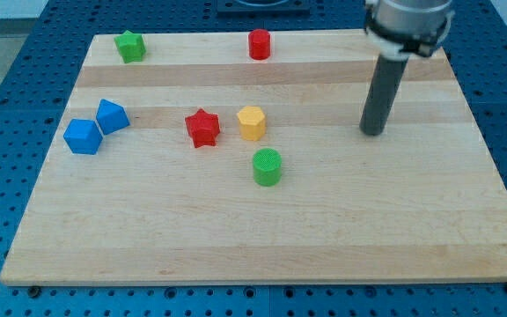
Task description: Move the green circle diagonally to the bottom left of the red star
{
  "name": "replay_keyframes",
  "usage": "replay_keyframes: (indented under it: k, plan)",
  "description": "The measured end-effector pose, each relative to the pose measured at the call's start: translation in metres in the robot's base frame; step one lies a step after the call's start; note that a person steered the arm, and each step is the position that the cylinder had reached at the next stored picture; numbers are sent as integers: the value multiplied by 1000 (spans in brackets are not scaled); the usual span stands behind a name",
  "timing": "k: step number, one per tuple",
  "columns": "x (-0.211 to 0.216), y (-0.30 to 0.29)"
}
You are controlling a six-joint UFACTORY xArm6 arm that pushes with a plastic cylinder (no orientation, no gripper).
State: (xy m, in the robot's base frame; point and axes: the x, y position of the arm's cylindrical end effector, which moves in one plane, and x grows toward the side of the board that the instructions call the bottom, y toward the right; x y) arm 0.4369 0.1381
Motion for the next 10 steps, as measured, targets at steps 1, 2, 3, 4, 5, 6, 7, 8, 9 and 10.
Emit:
replay_keyframes:
  k: [1, 2, 3, 4, 5, 6, 7, 8, 9, 10]
  plan:
    - [47, -26]
    - [78, -62]
    - [77, -101]
    - [62, -111]
    - [45, -112]
    - [33, -115]
    - [25, -125]
    - [25, -151]
    - [25, -181]
    - [25, -211]
